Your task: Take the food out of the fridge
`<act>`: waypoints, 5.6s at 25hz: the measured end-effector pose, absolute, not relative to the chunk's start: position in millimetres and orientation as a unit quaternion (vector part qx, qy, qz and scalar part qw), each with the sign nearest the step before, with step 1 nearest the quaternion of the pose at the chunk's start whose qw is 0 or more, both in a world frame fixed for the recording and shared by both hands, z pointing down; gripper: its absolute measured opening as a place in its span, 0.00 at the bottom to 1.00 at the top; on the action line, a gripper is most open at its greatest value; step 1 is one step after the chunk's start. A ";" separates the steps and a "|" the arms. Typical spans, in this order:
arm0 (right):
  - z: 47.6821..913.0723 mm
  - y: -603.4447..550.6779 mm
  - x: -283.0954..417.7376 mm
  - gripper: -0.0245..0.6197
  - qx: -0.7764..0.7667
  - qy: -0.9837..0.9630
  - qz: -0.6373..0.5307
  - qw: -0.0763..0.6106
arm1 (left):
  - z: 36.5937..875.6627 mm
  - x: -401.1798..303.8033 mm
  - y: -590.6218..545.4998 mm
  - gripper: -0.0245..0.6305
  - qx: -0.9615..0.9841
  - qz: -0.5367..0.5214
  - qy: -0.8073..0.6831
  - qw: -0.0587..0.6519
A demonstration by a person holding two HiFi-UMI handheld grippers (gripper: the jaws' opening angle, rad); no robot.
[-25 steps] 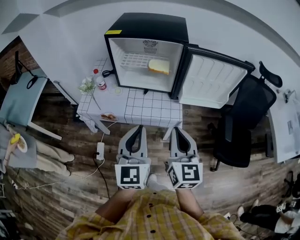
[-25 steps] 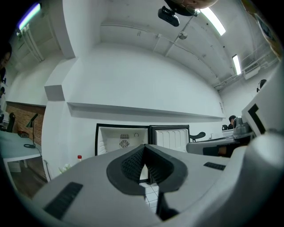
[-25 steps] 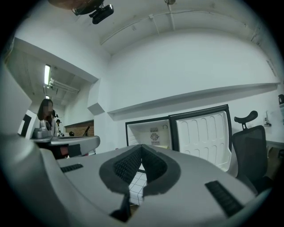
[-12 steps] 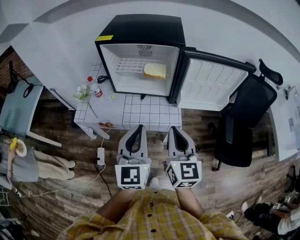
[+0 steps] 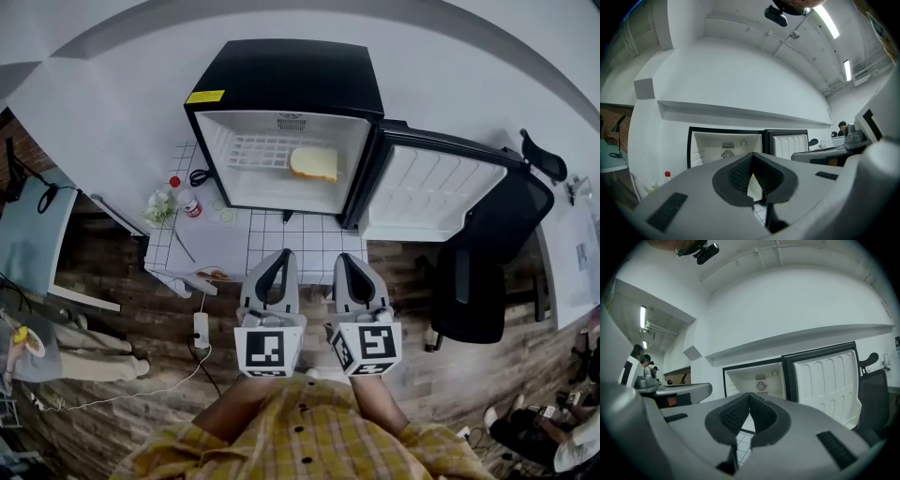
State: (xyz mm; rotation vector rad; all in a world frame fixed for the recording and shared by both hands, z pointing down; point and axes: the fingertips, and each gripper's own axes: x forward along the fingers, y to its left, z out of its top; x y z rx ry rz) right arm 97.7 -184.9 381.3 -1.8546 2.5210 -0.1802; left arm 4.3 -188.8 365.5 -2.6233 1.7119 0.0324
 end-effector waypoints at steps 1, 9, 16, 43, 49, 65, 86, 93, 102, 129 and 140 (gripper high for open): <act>382.2 -191.3 97.0 0.05 -0.594 0.802 -0.058 0.003 | 365.9 4.0 -195.9 0.04 -0.839 0.012 0.544 0.002; 387.9 -234.5 91.8 0.05 -0.597 0.794 -0.110 0.034 | 367.5 -0.1 -243.7 0.04 -0.852 0.014 0.524 -0.008; 414.4 -266.9 89.7 0.05 -0.571 0.772 -0.248 0.126 | 369.9 -12.2 -272.2 0.04 -0.857 0.016 0.515 -0.007; 477.0 -331.9 83.6 0.05 -0.405 0.566 -0.547 0.465 | 383.2 -37.5 -323.0 0.04 -0.859 0.004 0.512 -0.013; 502.3 -339.4 88.3 0.05 -0.403 0.519 -0.587 0.473 | 384.0 -40.7 -327.6 0.04 -0.858 0.003 0.514 -0.011; 533.9 -374.3 88.0 0.20 -0.428 0.493 -0.614 0.444 | 389.6 -44.2 -331.7 0.04 -0.853 -0.005 0.521 -0.018; 551.8 -424.8 98.7 0.40 -0.436 0.511 -0.579 0.462 | 399.0 -55.1 -333.3 0.04 -0.847 -0.011 0.531 -0.022; 555.9 -448.2 101.9 0.42 -0.434 0.511 -0.576 0.468 | 399.0 -56.8 -336.4 0.04 -0.847 -0.014 0.531 -0.020; 563.5 -471.1 100.5 0.42 -0.433 0.501 -0.587 0.466 | 398.9 -61.0 -337.2 0.04 -0.845 -0.007 0.534 -0.023; 533.7 -447.0 106.5 0.18 -0.438 0.520 -0.575 0.455 | 381.4 -62.0 -322.2 0.04 -0.841 0.004 0.541 -0.007; 504.7 -407.6 101.2 0.18 -0.422 0.530 -0.578 0.456 | 374.0 -54.7 -300.7 0.04 -0.836 0.007 0.548 0.002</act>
